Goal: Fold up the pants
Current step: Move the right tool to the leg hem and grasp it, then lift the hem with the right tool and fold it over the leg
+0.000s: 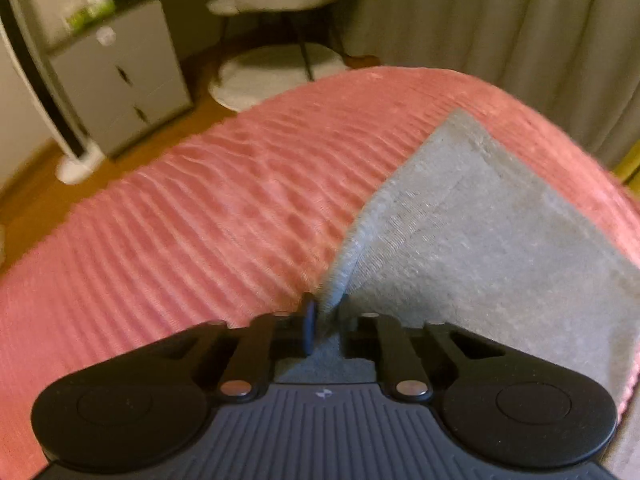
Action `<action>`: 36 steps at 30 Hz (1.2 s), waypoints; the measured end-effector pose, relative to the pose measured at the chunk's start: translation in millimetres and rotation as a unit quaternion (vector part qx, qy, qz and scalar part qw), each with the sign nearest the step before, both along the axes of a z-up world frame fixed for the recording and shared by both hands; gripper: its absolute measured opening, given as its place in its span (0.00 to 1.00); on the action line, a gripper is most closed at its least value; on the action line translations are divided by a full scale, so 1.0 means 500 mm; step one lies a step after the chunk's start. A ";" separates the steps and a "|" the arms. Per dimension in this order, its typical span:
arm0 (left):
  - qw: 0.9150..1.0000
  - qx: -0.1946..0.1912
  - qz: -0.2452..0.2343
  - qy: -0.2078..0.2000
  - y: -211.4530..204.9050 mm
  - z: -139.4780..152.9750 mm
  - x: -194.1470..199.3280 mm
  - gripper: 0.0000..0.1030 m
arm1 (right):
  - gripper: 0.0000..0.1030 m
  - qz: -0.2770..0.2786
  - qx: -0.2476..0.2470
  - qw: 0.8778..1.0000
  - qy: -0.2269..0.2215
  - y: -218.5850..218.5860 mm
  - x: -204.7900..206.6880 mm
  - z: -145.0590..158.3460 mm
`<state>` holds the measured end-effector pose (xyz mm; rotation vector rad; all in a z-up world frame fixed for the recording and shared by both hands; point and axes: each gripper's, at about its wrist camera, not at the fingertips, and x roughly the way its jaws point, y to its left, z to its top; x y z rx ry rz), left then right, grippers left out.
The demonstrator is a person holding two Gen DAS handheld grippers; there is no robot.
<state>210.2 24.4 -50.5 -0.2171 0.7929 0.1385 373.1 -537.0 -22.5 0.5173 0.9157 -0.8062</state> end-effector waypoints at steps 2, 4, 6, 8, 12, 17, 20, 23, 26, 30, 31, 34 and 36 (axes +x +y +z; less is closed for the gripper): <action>1.000 -0.002 -0.002 -0.002 0.006 -0.001 0.001 1.00 | 0.03 0.008 0.008 0.999 -0.031 -0.001 -0.053 0.022; 1.000 -0.003 -0.004 -0.003 0.010 -0.001 0.001 1.00 | 0.03 0.014 0.018 0.997 -0.077 0.000 -0.132 0.052; 1.000 -0.005 -0.007 -0.001 0.016 0.000 -0.001 1.00 | 0.03 0.023 0.019 0.992 -0.122 0.010 -0.234 0.085; 1.000 -0.016 -0.005 0.000 0.025 0.003 -0.005 1.00 | 0.03 0.036 0.006 0.989 -0.145 0.047 -0.358 0.109; 0.998 -0.056 -0.001 -0.006 0.045 0.013 -0.016 1.00 | 0.03 0.065 -0.040 0.988 -0.133 0.147 -0.587 0.100; 0.996 -0.087 -0.001 0.007 0.056 0.019 -0.019 1.00 | 0.01 0.061 -0.024 0.997 -0.047 0.191 -0.730 -0.046; 0.993 -0.115 0.005 0.017 0.075 0.012 -0.013 1.00 | 0.04 0.053 -0.021 0.996 -0.065 0.181 -0.730 -0.056; 0.990 -0.136 0.011 0.029 0.090 0.011 -0.001 1.00 | 0.10 0.064 -0.030 0.996 -0.051 0.184 -0.708 -0.062; 0.990 -0.138 0.019 0.032 0.097 0.030 0.015 1.00 | 0.48 0.082 -0.016 0.994 -0.063 0.187 -0.699 -0.065; 0.986 -0.165 0.016 0.016 0.098 0.067 0.060 1.00 | 0.94 0.123 0.035 0.986 -0.108 0.185 -0.708 -0.076; 0.984 -0.178 0.013 0.014 0.100 0.075 0.081 1.00 | 0.94 0.130 0.030 0.986 -0.099 0.188 -0.707 -0.073; 0.981 -0.191 0.024 0.022 0.104 0.089 0.149 1.00 | 0.94 0.135 0.037 0.985 -0.102 0.180 -0.705 -0.076; 0.981 -0.188 0.026 0.028 0.105 0.090 0.196 1.00 | 0.94 0.134 0.045 0.984 -0.111 0.174 -0.710 -0.077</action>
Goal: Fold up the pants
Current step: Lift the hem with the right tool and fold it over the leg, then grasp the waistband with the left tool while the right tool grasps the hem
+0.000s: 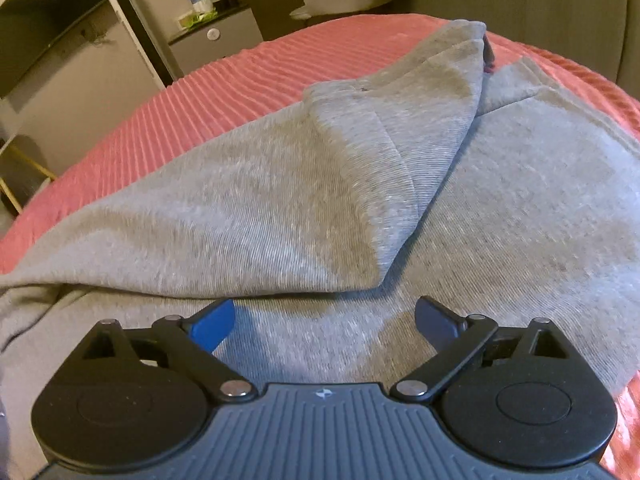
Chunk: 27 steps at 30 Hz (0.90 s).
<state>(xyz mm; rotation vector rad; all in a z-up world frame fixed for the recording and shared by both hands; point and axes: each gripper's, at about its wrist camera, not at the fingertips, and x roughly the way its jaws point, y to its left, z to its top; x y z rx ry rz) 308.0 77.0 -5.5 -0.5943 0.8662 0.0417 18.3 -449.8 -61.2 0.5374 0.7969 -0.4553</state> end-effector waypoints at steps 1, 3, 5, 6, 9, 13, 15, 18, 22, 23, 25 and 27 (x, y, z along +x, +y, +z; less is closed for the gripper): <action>1.000 0.004 -0.003 0.001 -0.001 -0.002 0.017 0.96 | 0.94 0.001 0.003 1.000 -0.004 -0.005 0.001 -0.002; 1.000 0.021 -0.004 0.015 -0.004 -0.012 0.056 0.78 | 0.94 0.002 0.006 1.000 -0.008 -0.010 0.000 -0.006; 0.999 0.034 -0.007 0.036 -0.007 -0.034 0.087 0.71 | 0.94 0.007 0.005 1.000 -0.011 -0.006 0.000 -0.002; 0.998 0.037 -0.008 0.045 -0.007 -0.044 0.096 0.69 | 0.94 0.009 0.005 1.000 -0.010 -0.008 0.001 -0.003; 0.997 0.034 -0.019 0.064 -0.007 -0.081 0.117 0.51 | 0.94 0.014 -0.005 1.000 -0.008 0.002 0.001 0.000; 0.997 0.034 -0.026 0.060 -0.001 -0.096 0.115 0.21 | 0.94 0.039 -0.019 0.999 0.007 0.004 0.000 0.016; 0.998 0.025 -0.032 0.055 0.006 -0.094 0.103 0.16 | 0.94 0.025 -0.040 0.999 0.002 -0.002 -0.015 0.043; 0.997 0.022 -0.040 0.055 0.019 -0.095 0.088 0.11 | 0.94 -0.016 -0.076 0.995 -0.055 -0.030 -0.048 0.092; 0.997 0.039 -0.046 0.049 0.016 -0.089 0.066 0.10 | 0.83 -0.020 -0.140 0.989 -0.031 -0.048 0.004 0.098; 0.996 0.046 -0.051 0.048 0.013 -0.087 0.063 0.10 | 0.77 -0.008 -0.149 0.989 -0.021 -0.046 0.025 0.091; 0.995 0.059 -0.060 0.046 0.009 -0.083 0.057 0.10 | 0.75 0.019 -0.154 0.988 0.000 -0.045 0.075 0.073; 0.995 0.062 -0.065 0.045 0.009 -0.079 0.049 0.10 | 0.74 0.015 -0.167 0.985 0.026 -0.051 0.113 0.058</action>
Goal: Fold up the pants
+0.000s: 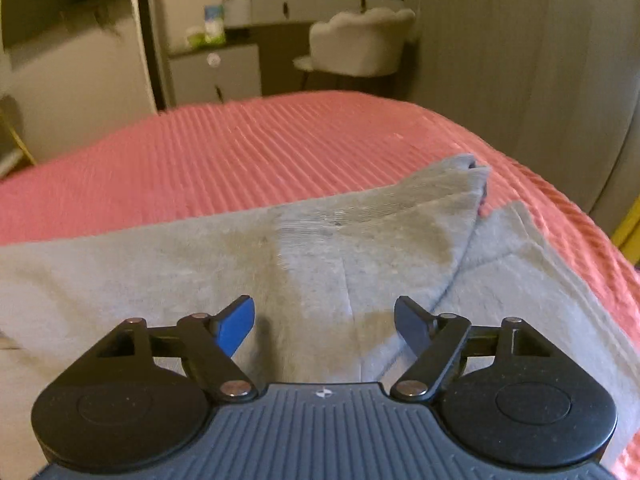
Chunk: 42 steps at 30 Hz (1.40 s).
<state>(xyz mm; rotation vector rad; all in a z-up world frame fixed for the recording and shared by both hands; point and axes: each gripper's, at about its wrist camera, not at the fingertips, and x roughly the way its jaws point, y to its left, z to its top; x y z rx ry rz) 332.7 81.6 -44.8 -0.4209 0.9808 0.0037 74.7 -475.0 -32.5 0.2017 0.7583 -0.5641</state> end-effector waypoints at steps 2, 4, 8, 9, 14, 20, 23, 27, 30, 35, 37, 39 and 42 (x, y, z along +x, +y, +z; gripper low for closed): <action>1.000 -0.003 -0.001 0.004 0.005 0.000 -0.003 0.10 | 0.52 -0.018 0.007 1.000 0.018 -0.017 0.026 -0.015; 1.000 -0.008 0.002 0.006 0.011 0.001 -0.007 0.10 | 0.18 -0.039 0.013 0.999 0.019 -0.034 0.035 -0.024; 1.000 -0.013 -0.002 -0.010 0.017 0.037 -0.026 0.09 | 0.05 -0.047 0.063 0.997 -0.005 -0.077 0.019 0.013; 1.000 -0.019 -0.002 -0.016 0.022 0.053 -0.036 0.09 | 0.05 -0.054 0.073 0.996 -0.021 -0.093 0.006 0.035; 0.997 -0.043 -0.018 -0.065 0.055 0.140 -0.125 0.09 | 0.05 -0.096 0.136 0.968 -0.186 -0.162 -0.135 0.175; 0.988 -0.090 -0.038 -0.118 0.139 0.166 -0.353 0.10 | 0.05 -0.134 0.156 0.943 -0.263 -0.192 -0.322 0.206; 0.991 -0.089 -0.036 -0.095 0.151 0.110 -0.454 0.10 | 0.05 -0.157 0.167 0.949 -0.217 -0.202 -0.375 0.126; 0.998 -0.058 -0.024 -0.019 0.136 0.002 -0.500 0.10 | 0.05 -0.222 0.225 0.939 -0.138 -0.230 -0.409 -0.030; 0.996 -0.087 0.020 0.022 0.158 -0.037 -0.489 0.13 | 0.05 -0.223 0.228 0.934 -0.159 -0.215 -0.427 -0.066; 0.992 -0.108 0.072 0.011 0.197 -0.052 -0.460 0.31 | 0.10 -0.215 0.231 0.937 -0.149 -0.207 -0.433 -0.054; 0.987 -0.134 0.087 0.016 0.209 -0.065 -0.458 0.31 | 0.20 -0.205 0.248 0.932 -0.166 -0.217 -0.442 -0.062; 0.984 -0.151 0.094 0.010 0.216 -0.069 -0.465 0.28 | 0.31 -0.195 0.262 0.926 -0.190 -0.229 -0.436 -0.070; 0.983 -0.157 0.093 0.002 0.224 -0.069 -0.474 0.28 | 0.49 -0.175 0.270 0.921 -0.218 -0.221 -0.441 -0.074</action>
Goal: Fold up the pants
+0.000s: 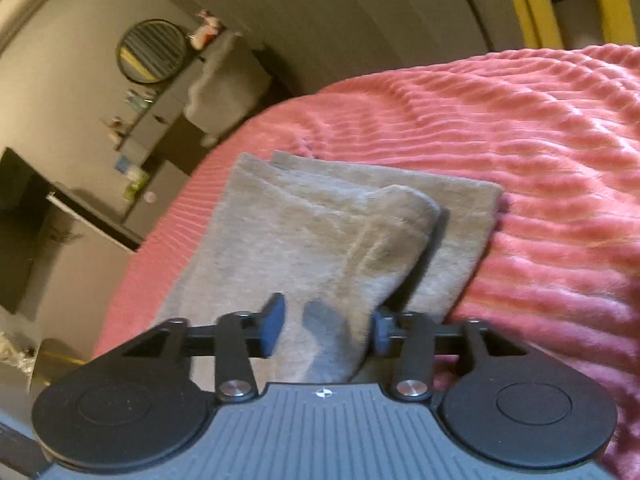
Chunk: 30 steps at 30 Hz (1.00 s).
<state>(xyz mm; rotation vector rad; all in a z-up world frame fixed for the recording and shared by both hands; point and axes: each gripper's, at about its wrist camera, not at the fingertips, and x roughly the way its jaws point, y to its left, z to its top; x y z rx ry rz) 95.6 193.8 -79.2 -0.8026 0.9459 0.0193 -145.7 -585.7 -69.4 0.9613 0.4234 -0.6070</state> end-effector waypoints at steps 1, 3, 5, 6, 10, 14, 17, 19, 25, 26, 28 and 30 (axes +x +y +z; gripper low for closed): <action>1.000 0.001 0.000 -0.003 0.001 0.002 0.000 0.27 | 0.54 0.007 -0.009 1.000 0.000 0.004 0.003 0.001; 1.000 0.007 -0.004 -0.006 0.009 0.003 -0.013 0.26 | 0.65 0.027 -0.019 0.999 -0.004 0.008 0.011 0.003; 1.000 0.010 -0.006 -0.002 0.008 0.001 -0.021 0.26 | 0.66 0.029 -0.012 0.999 -0.004 0.009 0.012 0.008; 1.000 0.010 -0.005 -0.001 0.005 0.000 -0.021 0.26 | 0.66 0.026 -0.003 1.000 -0.006 0.006 0.011 0.009; 1.000 0.008 -0.005 0.005 -0.007 -0.008 0.006 0.26 | 0.47 0.009 0.027 1.000 -0.002 -0.012 0.012 0.009; 1.000 -0.016 -0.004 0.009 -0.002 -0.020 0.024 0.33 | 0.16 0.005 0.006 0.999 0.033 -0.014 0.023 0.010; 1.000 -0.025 0.013 0.012 0.008 -0.028 0.024 0.17 | 0.06 -0.001 0.005 0.999 0.034 -0.015 0.016 0.004; 1.000 -0.018 0.014 0.009 0.007 -0.020 0.019 0.13 | 0.05 -0.005 0.011 1.000 0.025 -0.016 0.007 0.007; 0.998 -0.015 -0.016 -0.057 -0.004 0.072 -0.012 0.12 | 0.04 0.008 -0.026 0.998 -0.053 -0.006 -0.023 0.092; 0.997 -0.020 -0.023 -0.065 -0.004 0.086 -0.020 0.12 | 0.04 0.011 -0.041 0.997 -0.059 0.000 -0.027 0.111; 0.997 -0.008 -0.033 -0.076 -0.003 0.102 -0.035 0.12 | 0.04 0.016 -0.065 0.995 -0.073 0.015 -0.041 0.135; 0.997 0.017 -0.042 -0.064 0.006 0.092 -0.046 0.13 | 0.04 0.011 -0.075 0.994 -0.077 0.024 -0.057 0.139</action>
